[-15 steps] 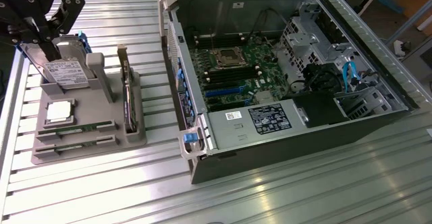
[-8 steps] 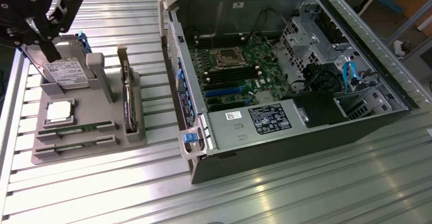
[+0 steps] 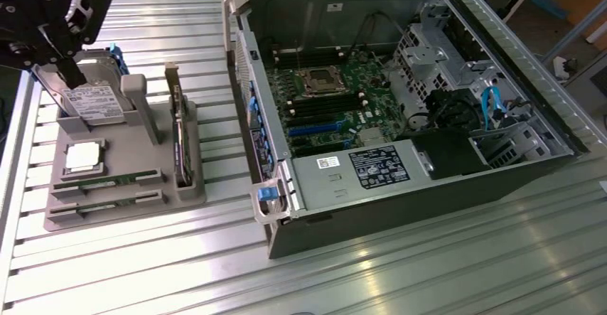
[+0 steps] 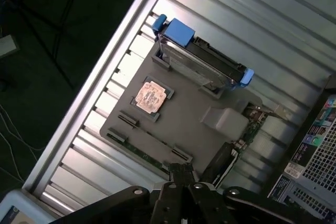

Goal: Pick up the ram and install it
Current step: 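Pick up the ram and move it above insertion slot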

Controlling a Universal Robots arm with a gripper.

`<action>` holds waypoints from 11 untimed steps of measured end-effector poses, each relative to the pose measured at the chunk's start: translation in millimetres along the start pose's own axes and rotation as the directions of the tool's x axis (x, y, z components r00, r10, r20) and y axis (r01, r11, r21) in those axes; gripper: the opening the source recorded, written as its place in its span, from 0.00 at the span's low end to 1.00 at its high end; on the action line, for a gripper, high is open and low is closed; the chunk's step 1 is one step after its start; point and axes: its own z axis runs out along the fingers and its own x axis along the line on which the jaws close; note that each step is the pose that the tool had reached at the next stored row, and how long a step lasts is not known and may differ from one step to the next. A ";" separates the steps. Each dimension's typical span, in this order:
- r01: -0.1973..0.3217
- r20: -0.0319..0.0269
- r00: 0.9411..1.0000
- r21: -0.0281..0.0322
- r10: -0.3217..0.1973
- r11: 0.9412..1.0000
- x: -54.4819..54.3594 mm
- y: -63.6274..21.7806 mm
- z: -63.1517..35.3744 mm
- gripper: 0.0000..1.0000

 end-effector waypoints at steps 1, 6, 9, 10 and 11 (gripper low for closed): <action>0.012 0.000 1.000 0.000 -0.012 1.000 0.0 0.0 0.0 0.11; 0.083 -0.003 0.997 0.002 -0.083 0.997 0.0 0.0 0.1 0.11; 0.127 -0.004 0.992 0.003 -0.127 0.992 0.0 0.0 0.2 0.11; 0.144 -0.004 0.990 0.003 -0.144 0.990 0.0 0.0 0.2 0.11; 0.159 -0.005 0.987 0.003 -0.159 0.987 0.0 0.0 0.2 0.11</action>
